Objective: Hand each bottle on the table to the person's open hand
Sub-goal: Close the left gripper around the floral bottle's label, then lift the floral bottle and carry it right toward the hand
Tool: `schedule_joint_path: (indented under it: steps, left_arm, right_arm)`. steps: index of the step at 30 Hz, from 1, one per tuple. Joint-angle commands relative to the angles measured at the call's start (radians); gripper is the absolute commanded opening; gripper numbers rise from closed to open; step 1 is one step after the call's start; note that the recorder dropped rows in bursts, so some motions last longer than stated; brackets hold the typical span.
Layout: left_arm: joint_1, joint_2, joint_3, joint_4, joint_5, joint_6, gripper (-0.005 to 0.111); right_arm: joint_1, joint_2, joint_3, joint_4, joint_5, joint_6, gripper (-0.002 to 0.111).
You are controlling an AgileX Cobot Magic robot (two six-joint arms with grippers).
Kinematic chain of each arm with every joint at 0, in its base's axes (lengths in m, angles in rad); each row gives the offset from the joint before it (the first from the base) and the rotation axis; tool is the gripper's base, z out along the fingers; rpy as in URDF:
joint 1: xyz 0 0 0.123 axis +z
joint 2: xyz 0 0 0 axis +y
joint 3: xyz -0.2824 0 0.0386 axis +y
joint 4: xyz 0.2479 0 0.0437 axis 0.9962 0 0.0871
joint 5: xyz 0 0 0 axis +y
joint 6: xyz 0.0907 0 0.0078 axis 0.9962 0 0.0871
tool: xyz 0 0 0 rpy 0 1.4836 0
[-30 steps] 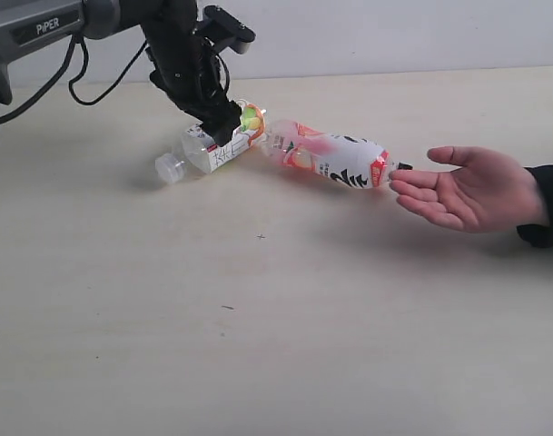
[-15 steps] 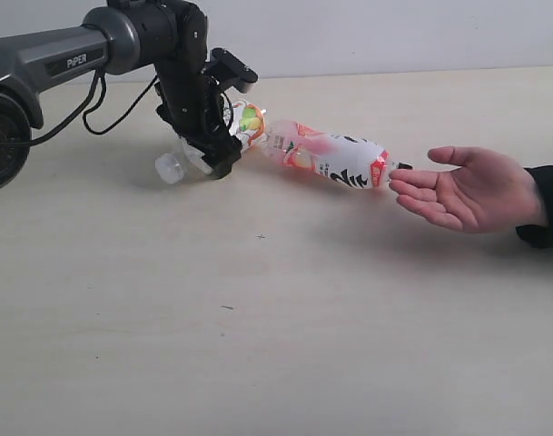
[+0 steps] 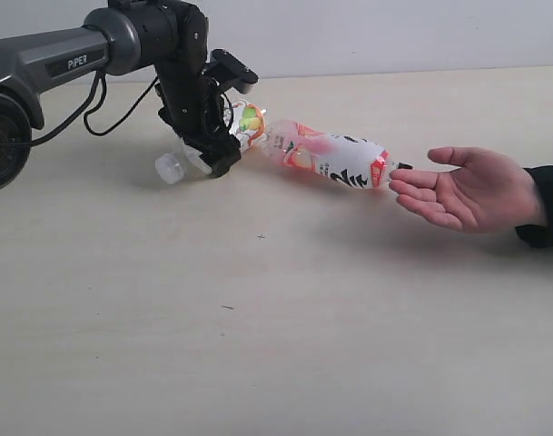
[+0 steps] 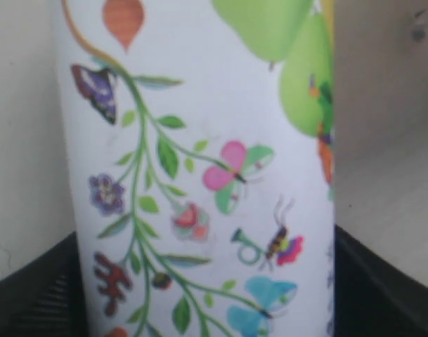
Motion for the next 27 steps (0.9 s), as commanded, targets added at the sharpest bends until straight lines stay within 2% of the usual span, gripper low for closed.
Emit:
schedule_joint_path:
  steps: [1, 4, 8, 15, 18, 27]
  left_arm:
    - [-0.003, -0.001, -0.006, 0.004, -0.001, 0.000, 0.057]
    - [-0.001, -0.003, -0.006, 0.007, -0.001, -0.004, 0.044]
    - [0.003, -0.004, -0.006, 0.023, -0.001, -0.039, 0.035]
    - [0.003, -0.021, -0.006, 0.138, -0.001, -0.177, 0.018]
    - [0.003, -0.041, -0.006, 0.143, -0.001, -0.201, 0.002]
    - [0.001, -0.114, -0.006, 0.119, 0.033, -0.258, 0.000]
  right_arm:
    - [0.003, -0.006, 0.004, -0.004, -0.008, 0.000, 0.000]
    - [0.003, -0.006, 0.004, -0.004, -0.008, 0.000, 0.000]
    - [0.003, -0.006, 0.004, -0.004, -0.008, 0.000, 0.000]
    - [0.003, -0.006, 0.004, -0.004, -0.008, 0.000, 0.000]
    - [0.003, -0.006, 0.004, -0.004, -0.008, 0.000, 0.000]
    - [0.003, -0.006, 0.004, -0.004, -0.008, 0.000, 0.000]
